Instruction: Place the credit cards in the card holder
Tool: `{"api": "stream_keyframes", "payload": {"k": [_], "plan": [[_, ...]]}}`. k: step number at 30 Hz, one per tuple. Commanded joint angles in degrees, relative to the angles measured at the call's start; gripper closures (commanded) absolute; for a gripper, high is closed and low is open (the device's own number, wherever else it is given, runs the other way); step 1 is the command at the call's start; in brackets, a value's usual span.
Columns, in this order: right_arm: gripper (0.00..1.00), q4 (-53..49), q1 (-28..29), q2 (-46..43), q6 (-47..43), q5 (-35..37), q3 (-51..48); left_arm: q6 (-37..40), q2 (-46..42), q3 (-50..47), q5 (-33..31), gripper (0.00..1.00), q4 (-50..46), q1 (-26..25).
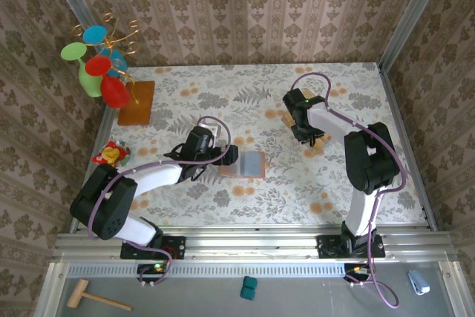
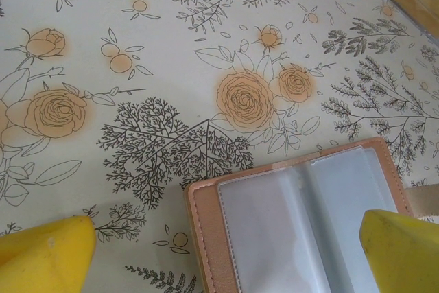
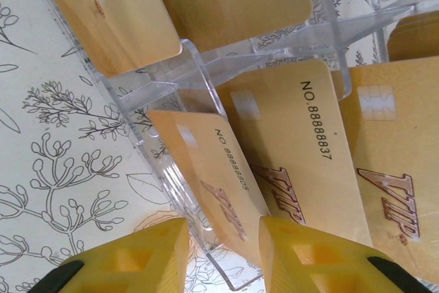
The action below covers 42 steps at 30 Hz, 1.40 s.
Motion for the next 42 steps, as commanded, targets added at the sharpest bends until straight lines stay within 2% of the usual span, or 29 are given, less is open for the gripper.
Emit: {"api": "stream_keyframes", "payload": {"k": [1, 9, 17, 32, 42], "plan": [[0.65, 0.1, -0.5, -1.0, -0.3, 2.5, -0.4, -0.7, 1.0, -0.3, 0.7, 0.0, 1.2, -0.1], [0.65, 0.9, -0.7, -3.0, 0.1, 1.5, -1.2, -0.8, 1.0, -0.5, 0.6, 0.0, 1.3, -0.1], [0.65, 2.6, -1.1, -6.5, 0.9, -4.0, -2.5, -0.9, 1.2, -0.3, 0.6, 0.0, 1.4, -0.1], [0.65, 2.5, -1.7, -1.1, -0.2, 1.2, -2.3, -0.9, 0.7, -0.5, 0.7, 0.0, 1.2, -0.1], [0.66, 3.0, -1.6, -1.2, 0.0, -2.0, -3.6, -0.8, 0.8, -0.1, 0.5, 0.0, 0.9, -0.1]]}}
